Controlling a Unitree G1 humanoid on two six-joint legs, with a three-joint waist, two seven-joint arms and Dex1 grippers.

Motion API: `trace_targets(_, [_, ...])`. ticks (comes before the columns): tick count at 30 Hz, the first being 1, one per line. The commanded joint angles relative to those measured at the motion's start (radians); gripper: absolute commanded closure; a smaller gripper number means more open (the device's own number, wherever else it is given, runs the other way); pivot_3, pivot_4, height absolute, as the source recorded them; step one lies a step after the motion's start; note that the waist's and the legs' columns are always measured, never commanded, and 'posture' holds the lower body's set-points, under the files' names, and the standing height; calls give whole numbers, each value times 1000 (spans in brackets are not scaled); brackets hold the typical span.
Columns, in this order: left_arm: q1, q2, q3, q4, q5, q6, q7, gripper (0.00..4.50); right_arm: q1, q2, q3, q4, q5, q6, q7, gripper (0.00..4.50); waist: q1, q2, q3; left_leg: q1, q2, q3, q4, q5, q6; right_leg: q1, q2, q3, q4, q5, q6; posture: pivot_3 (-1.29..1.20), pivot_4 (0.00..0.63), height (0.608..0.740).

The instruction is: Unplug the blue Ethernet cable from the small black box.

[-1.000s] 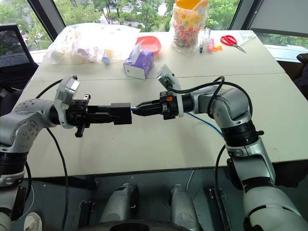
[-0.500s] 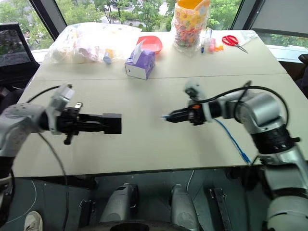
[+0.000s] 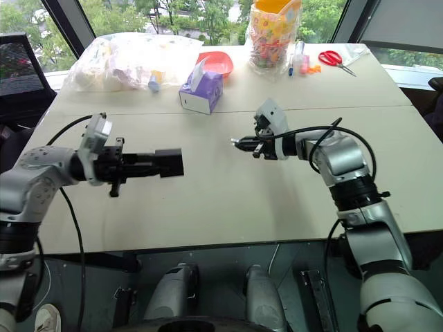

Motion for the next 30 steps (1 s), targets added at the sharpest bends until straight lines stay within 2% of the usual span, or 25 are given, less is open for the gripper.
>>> trace_targets(1, [-27, -89, -43, 82, 152, -205, 113, 4069, -92, 49, -42, 181, -120, -95, -177, 4486, 0, 0, 0, 0, 0, 0, 0, 0, 0, 0, 0, 0, 0, 0, 0, 0, 150, 735])
trace_targets(2, [-29, -112, -55, 104, 182, -239, 135, 4069, -104, 60, -43, 216, -138, -109, -198, 4486, 0, 0, 0, 0, 0, 0, 0, 0, 0, 0, 0, 0, 0, 0, 0, 0, 150, 735])
trace_targets(3, [-29, -131, -64, 123, 210, -277, 147, 4069, -111, 69, -46, 240, -150, -123, -210, 4083, 0, 0, 0, 0, 0, 0, -1, 0, 0, 0, 0, 0, 0, 1, 1, 0, 150, 735])
trace_targets(7, [-48, -212, -81, 206, 265, -340, 224, 4069, -124, 95, -55, 286, -193, -161, -248, 2212, -1, 0, 0, -1, 0, 0, -2, 0, 0, -1, 0, 0, 0, 2, 4, 0, 150, 735])
trace_targets(11, [-64, -295, -108, 285, 318, -404, 281, 4069, -73, 80, -89, 170, -167, -70, -223, 202, 0, 0, 0, -1, 0, 0, -2, 0, 1, -1, 0, 0, 1, 2, 5, 0, 150, 735])
trace_targets(12, [-65, -307, -111, 303, 333, -427, 292, 4069, -54, 72, -104, 123, -153, -39, -215, 91, -1, 0, 0, -1, 0, 0, -2, 0, 1, -1, 0, 0, 1, 2, 5, 0, 150, 735])
trace_targets(17, [-66, -358, -114, 374, 364, -489, 328, 4069, 63, 33, -183, -160, -64, 129, -179, 91, 2, 1, 0, -1, 0, -1, -2, 0, 1, -1, 0, 0, 1, 3, 5, 0, 150, 735])
trace_targets(20, [-57, -372, -128, 441, 396, -545, 333, 4069, 151, 20, -222, -352, -16, 237, -195, 91, 2, 0, 0, -1, 0, -1, -1, 0, 1, 0, 0, 0, 1, 3, 5, 0, 150, 735])
trace_targets(23, [-54, -375, -127, 498, 411, -569, 338, 4069, 199, 27, -249, -454, 7, 304, -230, 91, -1, 0, 0, 0, 0, -1, -1, 0, 1, 0, 0, 0, 1, 3, 5, 0, 150, 735])
trace_targets(25, [-51, -368, -119, 537, 412, -570, 341, 3019, 225, 36, -271, -511, 22, 345, -257, 0, -1, 1, -1, 1, 0, -1, -1, 0, 1, 0, 0, 0, 1, 2, 5, 0, 150, 735])
trace_targets(28, [-47, -354, -110, 549, 415, -575, 347, 2000, 249, 40, -289, -572, 43, 388, -284, 0, 0, 0, -1, 2, 0, -1, -1, 0, 1, 2, 0, 0, 1, 2, 3, 0, 150, 735])
trace_targets(30, [-43, -345, -102, 542, 410, -572, 348, 1055, 259, 41, -294, -602, 57, 411, -295, 0, -1, 0, -1, 3, 0, -1, -1, 0, 1, 2, 0, 0, 1, 1, 3, 0, 150, 735])
